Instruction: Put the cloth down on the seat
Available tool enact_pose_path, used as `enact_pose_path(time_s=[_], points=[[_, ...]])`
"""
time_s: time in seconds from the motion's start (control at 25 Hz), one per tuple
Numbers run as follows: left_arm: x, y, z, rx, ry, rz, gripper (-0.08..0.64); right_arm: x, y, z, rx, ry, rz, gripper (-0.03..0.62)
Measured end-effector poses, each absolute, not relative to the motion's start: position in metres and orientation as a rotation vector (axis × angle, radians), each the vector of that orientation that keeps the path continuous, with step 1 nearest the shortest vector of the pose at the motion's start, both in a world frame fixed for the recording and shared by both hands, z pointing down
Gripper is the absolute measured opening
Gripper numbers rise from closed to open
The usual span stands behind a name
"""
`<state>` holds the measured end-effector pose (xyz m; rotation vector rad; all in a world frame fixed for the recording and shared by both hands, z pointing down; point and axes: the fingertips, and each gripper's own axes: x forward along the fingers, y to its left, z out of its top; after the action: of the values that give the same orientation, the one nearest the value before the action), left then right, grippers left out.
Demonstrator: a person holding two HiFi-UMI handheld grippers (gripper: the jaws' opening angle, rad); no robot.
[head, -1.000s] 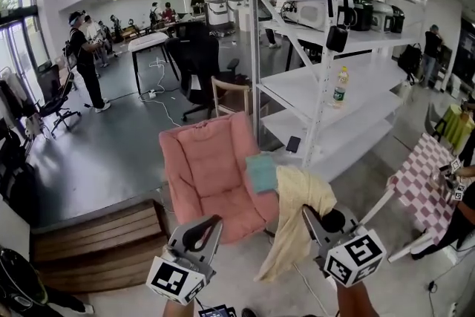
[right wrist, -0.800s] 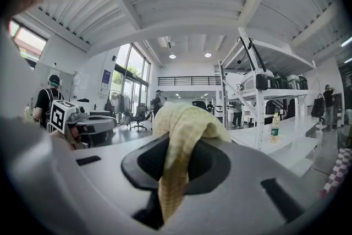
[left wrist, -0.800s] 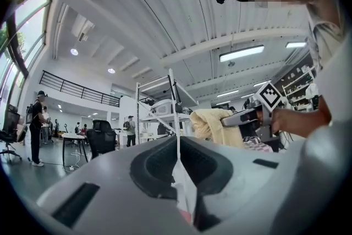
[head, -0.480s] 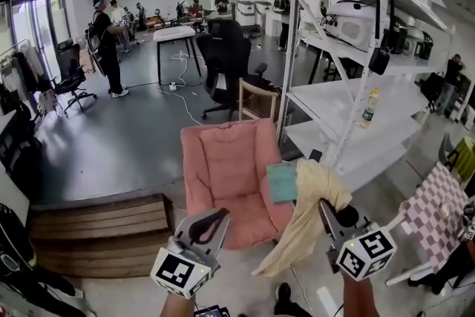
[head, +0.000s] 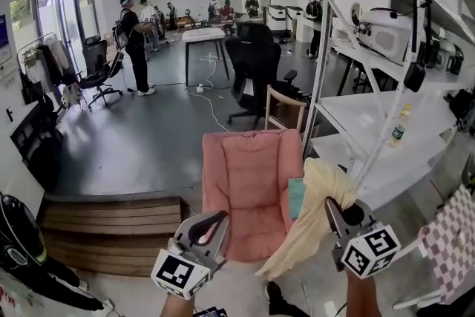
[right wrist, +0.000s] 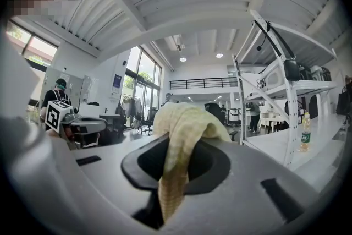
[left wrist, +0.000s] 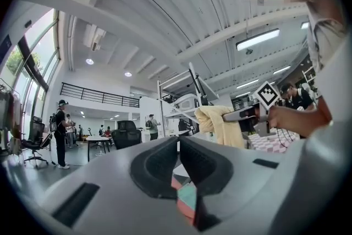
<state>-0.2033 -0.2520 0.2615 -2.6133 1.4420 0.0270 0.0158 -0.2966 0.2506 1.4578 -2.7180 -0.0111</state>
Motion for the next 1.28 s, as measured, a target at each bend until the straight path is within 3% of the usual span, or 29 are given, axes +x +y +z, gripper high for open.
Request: enact_pose_path(time_s=[0.8, 1.28], points=[[-0.181, -0.447, 0.337, -2.692, 1.556, -0.076, 0.018, 0.055, -0.514, 0.325, 1.427, -2.664, 0.12, 0.044], [-0.165, -0.532, 0.412, -2.789, 1.581, -0.187, 0.018, 0.088, -0.614, 0.414, 1.492, -2.553, 0.206, 0.044]])
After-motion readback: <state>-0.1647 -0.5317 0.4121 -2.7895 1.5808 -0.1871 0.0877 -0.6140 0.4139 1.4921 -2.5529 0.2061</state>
